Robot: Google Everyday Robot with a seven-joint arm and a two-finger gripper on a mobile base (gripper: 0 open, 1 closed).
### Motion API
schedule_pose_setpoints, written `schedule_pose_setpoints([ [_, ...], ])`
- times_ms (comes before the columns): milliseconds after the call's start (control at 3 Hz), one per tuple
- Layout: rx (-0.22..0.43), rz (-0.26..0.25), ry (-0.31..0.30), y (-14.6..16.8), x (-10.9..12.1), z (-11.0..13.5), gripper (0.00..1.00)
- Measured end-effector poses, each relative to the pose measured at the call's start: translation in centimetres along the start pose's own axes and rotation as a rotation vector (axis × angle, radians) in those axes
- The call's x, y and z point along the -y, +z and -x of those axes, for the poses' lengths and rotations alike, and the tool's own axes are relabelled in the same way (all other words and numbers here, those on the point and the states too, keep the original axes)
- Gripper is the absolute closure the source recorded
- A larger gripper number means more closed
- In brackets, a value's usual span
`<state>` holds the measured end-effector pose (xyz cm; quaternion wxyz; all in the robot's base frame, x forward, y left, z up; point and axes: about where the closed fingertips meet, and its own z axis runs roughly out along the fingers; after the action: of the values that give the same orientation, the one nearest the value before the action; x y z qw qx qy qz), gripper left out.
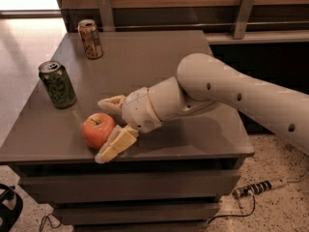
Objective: Pick apple
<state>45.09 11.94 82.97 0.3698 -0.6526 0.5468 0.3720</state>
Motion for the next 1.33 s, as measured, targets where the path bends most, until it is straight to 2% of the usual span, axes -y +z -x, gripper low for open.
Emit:
schedule_pose_setpoints([
  [333, 0.003, 0.014, -0.022, 0.93, -0.59, 0.55, 0.41],
  [1000, 0.002, 0.019, -0.026, 1.13, -0.76, 0.76, 0.87],
  [1333, 0.002, 0.022, -0.028, 1.24, -0.85, 0.87, 1.00],
])
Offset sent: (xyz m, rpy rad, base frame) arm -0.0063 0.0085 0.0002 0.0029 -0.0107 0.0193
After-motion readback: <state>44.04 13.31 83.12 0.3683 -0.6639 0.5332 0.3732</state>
